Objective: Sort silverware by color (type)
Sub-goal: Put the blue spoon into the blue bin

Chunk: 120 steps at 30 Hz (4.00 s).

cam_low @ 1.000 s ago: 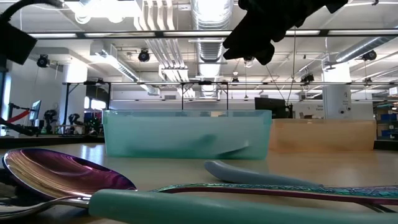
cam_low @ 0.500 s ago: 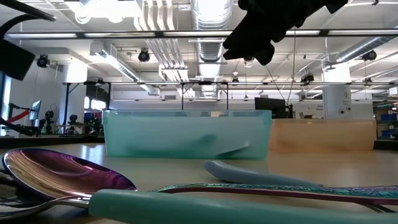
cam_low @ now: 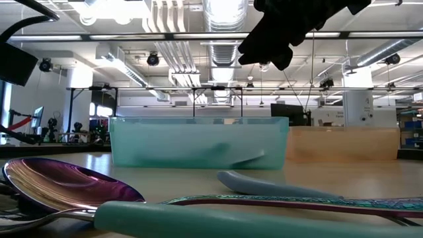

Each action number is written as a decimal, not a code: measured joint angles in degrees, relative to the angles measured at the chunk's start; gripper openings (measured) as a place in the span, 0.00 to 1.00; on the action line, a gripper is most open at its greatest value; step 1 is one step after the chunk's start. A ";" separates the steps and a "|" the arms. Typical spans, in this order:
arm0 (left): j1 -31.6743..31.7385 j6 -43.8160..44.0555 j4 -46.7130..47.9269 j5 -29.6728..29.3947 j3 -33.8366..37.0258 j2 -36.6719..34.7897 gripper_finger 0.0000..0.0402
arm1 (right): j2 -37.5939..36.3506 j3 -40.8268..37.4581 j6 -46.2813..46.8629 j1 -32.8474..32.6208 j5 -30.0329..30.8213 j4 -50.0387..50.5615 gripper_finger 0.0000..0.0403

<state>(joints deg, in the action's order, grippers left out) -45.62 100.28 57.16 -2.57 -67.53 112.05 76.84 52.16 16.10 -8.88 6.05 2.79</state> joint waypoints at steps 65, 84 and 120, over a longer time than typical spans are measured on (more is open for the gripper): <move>2.73 -10.44 -15.56 -84.96 -11.45 0.39 0.03 | 11.12 5.51 3.72 -2.36 -14.19 -29.11 0.36; 2.27 -11.73 -16.02 -86.33 -11.11 0.39 0.03 | 19.41 18.11 -0.76 -2.51 -14.00 -17.62 0.35; 2.46 -22.89 -13.25 -75.48 -17.22 0.31 0.25 | 11.23 25.40 0.02 -4.34 -4.98 22.93 0.08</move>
<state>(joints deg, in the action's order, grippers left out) -43.16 77.39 43.92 -78.05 -84.75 112.36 88.07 77.56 16.12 -13.22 1.07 25.72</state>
